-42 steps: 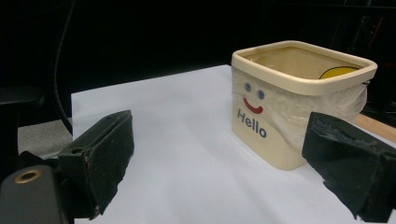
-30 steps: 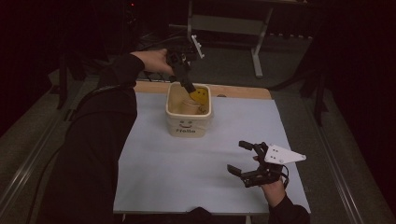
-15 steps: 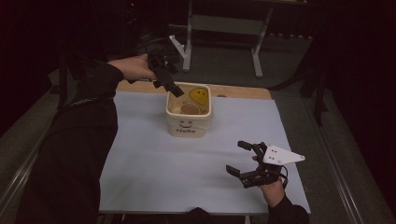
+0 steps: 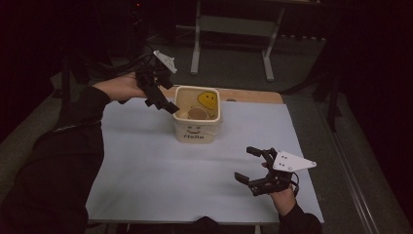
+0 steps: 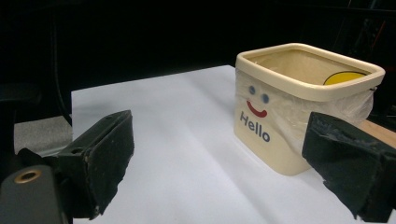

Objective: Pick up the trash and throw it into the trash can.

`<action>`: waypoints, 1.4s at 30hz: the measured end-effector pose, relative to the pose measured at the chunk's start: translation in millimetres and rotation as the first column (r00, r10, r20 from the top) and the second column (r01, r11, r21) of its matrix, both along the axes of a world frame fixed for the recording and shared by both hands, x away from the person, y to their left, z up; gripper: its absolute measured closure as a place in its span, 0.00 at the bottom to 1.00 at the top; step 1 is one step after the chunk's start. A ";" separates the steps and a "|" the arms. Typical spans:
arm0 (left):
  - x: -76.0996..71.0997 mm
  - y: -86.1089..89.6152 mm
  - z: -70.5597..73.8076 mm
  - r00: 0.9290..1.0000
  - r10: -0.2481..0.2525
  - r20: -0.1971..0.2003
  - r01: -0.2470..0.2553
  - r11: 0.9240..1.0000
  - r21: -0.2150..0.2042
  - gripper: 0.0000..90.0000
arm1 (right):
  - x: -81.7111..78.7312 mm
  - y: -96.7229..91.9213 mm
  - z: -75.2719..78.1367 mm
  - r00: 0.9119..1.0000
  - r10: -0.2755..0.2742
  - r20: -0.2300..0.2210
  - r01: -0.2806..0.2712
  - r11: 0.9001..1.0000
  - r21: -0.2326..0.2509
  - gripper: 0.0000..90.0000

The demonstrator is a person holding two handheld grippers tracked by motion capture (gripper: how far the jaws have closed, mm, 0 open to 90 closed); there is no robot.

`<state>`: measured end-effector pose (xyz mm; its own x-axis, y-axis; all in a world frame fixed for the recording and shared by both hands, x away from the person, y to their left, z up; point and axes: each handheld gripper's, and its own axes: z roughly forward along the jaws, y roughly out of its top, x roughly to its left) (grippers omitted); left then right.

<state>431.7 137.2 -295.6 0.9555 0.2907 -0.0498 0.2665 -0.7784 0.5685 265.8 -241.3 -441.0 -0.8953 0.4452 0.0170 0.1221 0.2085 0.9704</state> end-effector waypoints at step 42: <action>-115.1 55.5 -108.6 0.997 0.043 -0.071 -0.059 0.971 -0.231 0.00 | 0.9 1.7 -0.5 1.000 -0.005 -0.003 0.005 1.000 -0.013 0.10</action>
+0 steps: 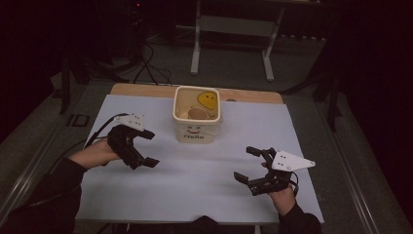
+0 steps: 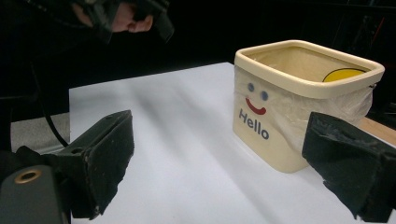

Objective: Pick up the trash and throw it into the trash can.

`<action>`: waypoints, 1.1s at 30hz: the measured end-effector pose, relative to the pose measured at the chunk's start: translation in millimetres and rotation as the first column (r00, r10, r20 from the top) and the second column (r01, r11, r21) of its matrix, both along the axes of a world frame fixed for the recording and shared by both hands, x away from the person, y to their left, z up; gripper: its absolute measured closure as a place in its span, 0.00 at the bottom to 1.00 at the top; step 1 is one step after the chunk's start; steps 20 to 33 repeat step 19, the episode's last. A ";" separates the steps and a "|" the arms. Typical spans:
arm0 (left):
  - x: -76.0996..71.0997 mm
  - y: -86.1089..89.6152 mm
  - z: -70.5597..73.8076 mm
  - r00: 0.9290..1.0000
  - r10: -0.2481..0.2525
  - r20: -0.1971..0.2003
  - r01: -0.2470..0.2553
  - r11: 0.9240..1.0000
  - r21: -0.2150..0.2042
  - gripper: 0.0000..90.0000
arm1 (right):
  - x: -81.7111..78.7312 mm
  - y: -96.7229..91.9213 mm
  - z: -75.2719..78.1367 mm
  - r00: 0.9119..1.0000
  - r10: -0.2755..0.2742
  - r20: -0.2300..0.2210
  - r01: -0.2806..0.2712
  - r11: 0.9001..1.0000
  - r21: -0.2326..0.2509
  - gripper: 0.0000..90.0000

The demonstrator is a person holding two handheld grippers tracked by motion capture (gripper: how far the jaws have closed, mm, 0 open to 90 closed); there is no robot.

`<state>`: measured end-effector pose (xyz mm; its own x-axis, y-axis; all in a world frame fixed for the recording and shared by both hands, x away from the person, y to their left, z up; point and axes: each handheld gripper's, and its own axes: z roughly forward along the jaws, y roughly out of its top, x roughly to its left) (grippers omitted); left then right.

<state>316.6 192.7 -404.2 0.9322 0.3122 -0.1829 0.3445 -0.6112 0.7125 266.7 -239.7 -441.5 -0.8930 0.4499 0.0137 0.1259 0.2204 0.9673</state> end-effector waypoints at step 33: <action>-27.0 -2.3 -52.8 0.999 0.000 -0.044 -0.004 0.997 -0.076 0.00 | -0.3 -0.1 0.0 1.000 -0.001 0.008 0.001 1.000 -0.009 0.10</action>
